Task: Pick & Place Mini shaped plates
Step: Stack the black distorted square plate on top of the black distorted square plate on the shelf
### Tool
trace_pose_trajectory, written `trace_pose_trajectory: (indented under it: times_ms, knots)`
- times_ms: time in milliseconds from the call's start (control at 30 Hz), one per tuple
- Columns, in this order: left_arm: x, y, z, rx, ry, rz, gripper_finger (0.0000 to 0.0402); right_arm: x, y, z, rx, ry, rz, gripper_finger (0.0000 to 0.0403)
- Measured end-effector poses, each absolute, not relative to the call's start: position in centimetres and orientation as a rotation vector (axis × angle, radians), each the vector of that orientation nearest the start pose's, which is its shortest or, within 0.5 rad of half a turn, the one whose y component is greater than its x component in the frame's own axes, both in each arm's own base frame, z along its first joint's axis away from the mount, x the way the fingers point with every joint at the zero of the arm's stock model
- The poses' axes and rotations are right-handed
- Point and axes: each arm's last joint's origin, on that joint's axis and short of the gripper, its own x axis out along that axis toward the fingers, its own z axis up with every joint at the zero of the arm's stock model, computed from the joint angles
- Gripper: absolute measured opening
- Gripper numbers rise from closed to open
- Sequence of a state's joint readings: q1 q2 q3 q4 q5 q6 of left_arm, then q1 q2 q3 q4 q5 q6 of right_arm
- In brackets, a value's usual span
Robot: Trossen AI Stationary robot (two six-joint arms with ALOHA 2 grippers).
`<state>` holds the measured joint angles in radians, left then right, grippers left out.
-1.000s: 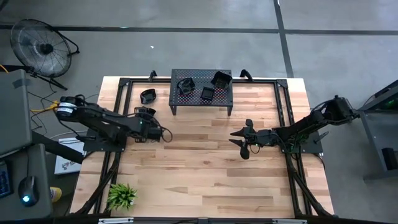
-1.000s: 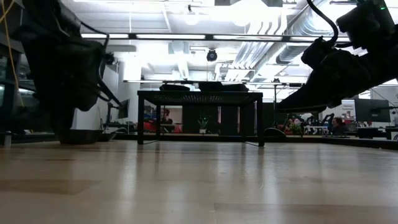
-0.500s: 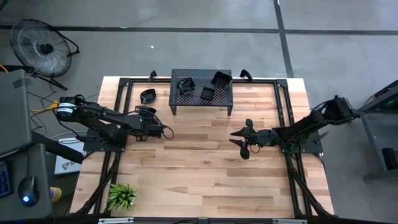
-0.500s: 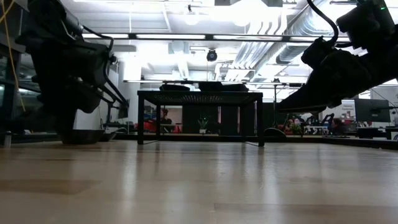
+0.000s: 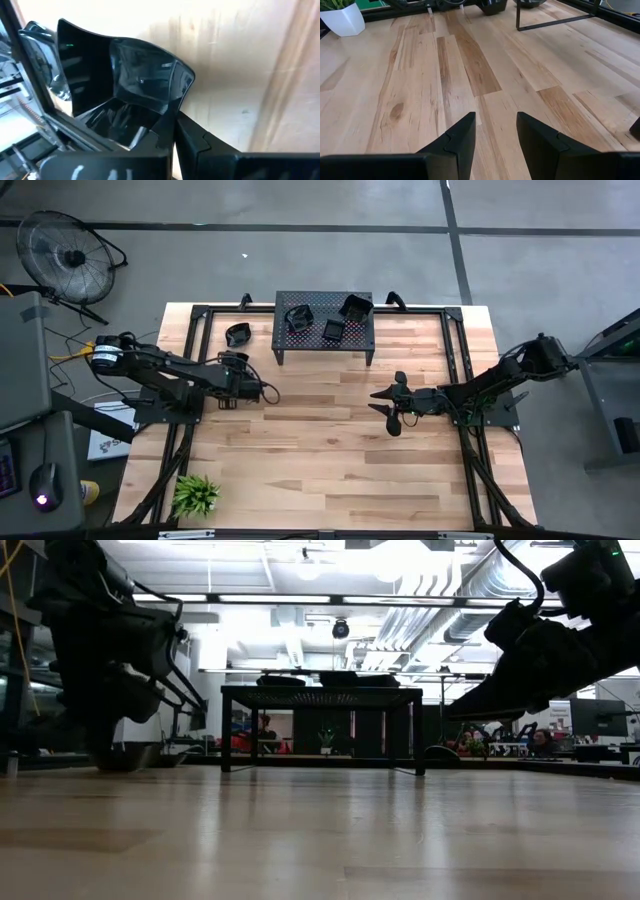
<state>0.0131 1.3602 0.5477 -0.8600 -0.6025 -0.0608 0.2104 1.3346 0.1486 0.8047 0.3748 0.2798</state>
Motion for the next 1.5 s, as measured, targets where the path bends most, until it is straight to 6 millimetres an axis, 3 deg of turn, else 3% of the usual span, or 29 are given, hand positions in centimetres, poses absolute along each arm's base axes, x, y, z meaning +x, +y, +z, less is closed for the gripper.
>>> trace_pose_trajectory:
  times_ms: [367,633,833,1000,1167,1333,1500]
  knots:
    - [18.8,1.0,15.8,0.318,1.578,0.316,0.0001,19.2,3.0,12.0,0.177,0.339,-0.206,0.0138]
    - [20.9,-2.9,19.4,0.571,1.483,0.024,0.0001,19.4,3.3,12.6,0.190,0.288,-0.124,0.0138]
    - [21.0,-6.0,20.9,0.729,1.392,-0.071,0.0000,20.0,4.0,13.6,0.189,0.237,-0.002,0.0138]
    - [21.1,-7.5,22.0,0.902,1.305,-0.045,0.0000,22.0,6.3,15.8,-0.034,0.225,0.067,0.0138]
    - [21.6,-8.1,23.3,1.013,1.235,-0.022,0.0000,24.5,8.5,18.9,-0.236,0.373,0.007,0.0138]
    - [23.0,-8.5,23.9,1.148,1.203,-0.044,0.0000,26.0,9.7,22.6,-0.334,0.493,-0.024,0.0138]
    - [25.2,-9.3,24.0,1.330,1.208,-0.017,0.0000,26.6,10.5,25.1,-0.459,0.467,0.017,0.0138]
